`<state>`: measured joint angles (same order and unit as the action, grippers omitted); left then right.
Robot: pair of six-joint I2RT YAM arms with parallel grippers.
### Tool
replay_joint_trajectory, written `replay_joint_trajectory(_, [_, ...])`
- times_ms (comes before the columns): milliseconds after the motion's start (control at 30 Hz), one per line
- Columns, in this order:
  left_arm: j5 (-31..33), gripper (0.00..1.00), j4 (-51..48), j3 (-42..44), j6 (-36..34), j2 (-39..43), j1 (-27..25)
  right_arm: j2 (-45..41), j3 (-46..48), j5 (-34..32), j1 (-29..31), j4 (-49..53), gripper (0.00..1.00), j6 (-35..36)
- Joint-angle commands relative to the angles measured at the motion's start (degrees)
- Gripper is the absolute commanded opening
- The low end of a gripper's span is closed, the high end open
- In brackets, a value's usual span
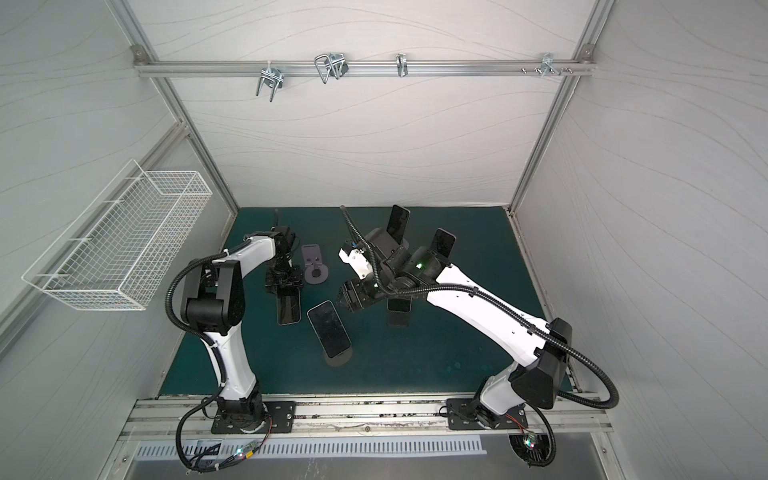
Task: Remove the phone from the phone stand
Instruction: 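Set the mint phone down flat on the table with the left gripper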
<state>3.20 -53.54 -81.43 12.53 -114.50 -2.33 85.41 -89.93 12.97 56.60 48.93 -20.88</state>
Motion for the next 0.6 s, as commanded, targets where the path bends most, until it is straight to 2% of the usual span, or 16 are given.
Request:
replay_joint_trajectory(0, [0.2,0.46,-0.4,-1.8,-0.3,-1.4,0.5,0.3,-0.9,0.7,-0.4,0.9,0.68,1.4])
replay_joint_trajectory(400, [0.4,0.57,0.0,-2.0,0.3,-1.9,0.6,0.3,-1.0,0.6,-0.3,0.8,0.69,1.2])
replay_joint_trajectory(567, [0.6,0.65,0.3,-2.5,0.8,-2.3,0.6,-0.3,-0.5,0.0,-0.3,0.9,0.68,1.4])
